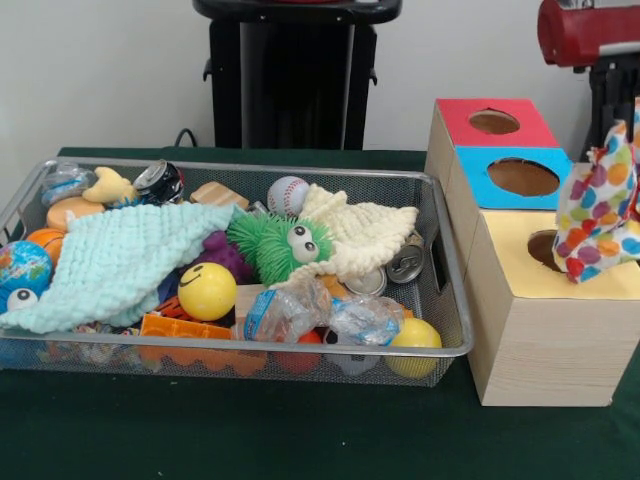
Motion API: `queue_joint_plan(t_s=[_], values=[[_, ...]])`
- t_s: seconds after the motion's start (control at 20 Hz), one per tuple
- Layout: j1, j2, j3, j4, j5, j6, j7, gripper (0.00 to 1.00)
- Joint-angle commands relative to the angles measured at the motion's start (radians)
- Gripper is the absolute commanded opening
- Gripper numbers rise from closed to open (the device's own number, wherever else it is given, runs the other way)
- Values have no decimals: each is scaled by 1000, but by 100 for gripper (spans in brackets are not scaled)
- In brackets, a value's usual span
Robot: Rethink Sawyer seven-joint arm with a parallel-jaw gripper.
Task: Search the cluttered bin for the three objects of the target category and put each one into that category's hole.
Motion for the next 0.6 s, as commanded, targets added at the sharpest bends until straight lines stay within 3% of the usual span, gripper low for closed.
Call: queue_joint_plan(t_s=[0.05,0.35,0.6], values=[[-1,82,100,74,31,-72,205,0],[-6,111,93,80,12,-114,200,0],[12,128,58,62,9,-90,205,0]])
